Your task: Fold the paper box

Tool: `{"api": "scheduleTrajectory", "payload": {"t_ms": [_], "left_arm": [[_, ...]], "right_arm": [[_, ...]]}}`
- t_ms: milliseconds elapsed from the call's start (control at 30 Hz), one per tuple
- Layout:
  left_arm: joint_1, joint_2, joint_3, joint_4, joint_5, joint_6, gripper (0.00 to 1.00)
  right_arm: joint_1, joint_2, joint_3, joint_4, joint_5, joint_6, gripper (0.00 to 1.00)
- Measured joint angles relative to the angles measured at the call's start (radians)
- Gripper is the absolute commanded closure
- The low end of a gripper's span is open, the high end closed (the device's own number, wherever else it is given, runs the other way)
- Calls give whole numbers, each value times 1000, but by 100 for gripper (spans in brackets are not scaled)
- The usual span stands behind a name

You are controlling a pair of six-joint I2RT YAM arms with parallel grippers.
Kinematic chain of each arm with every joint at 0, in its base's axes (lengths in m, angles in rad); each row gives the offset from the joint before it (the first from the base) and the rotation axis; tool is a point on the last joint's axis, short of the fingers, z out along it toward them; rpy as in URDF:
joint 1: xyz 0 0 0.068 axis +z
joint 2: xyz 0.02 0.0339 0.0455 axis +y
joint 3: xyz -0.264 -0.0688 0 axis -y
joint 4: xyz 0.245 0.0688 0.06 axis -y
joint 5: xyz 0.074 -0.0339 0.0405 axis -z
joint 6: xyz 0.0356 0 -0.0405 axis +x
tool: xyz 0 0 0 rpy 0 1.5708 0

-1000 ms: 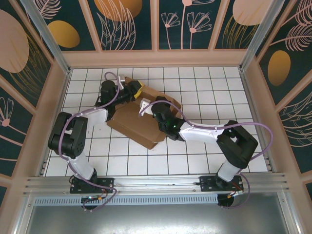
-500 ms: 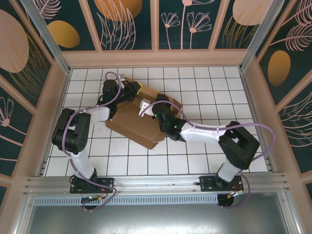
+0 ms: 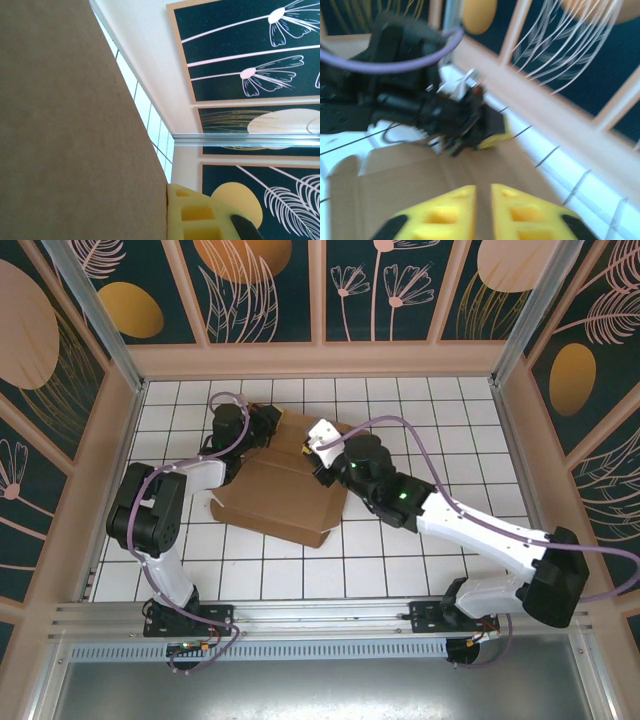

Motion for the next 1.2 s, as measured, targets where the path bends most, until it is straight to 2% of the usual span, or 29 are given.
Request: {"api": "scheduleTrajectory", "payload": {"t_ms": [67, 300, 433, 767, 1033, 1200], "left_arm": [[-9, -13, -1, -12, -17, 0, 100], [-23, -72, -50, -35, -58, 9, 100], [-23, -116, -89, -47, -65, 15, 100], [-27, -196, -144, -106, -110, 42, 100], [-62, -227, -178, -114, -182, 38, 100], [-109, -227, -179, -116, -224, 39, 100]], "right_arm": [[2, 66, -20, -32, -45, 80, 100], [32, 404, -22, -198, -59, 332, 100], [35, 504, 0, -276, -43, 397, 100], [14, 523, 31, -323, 48, 421, 100], [-94, 455, -39, -339, 45, 440, 100], [-112, 420, -64, -370, 29, 441, 98]]}}
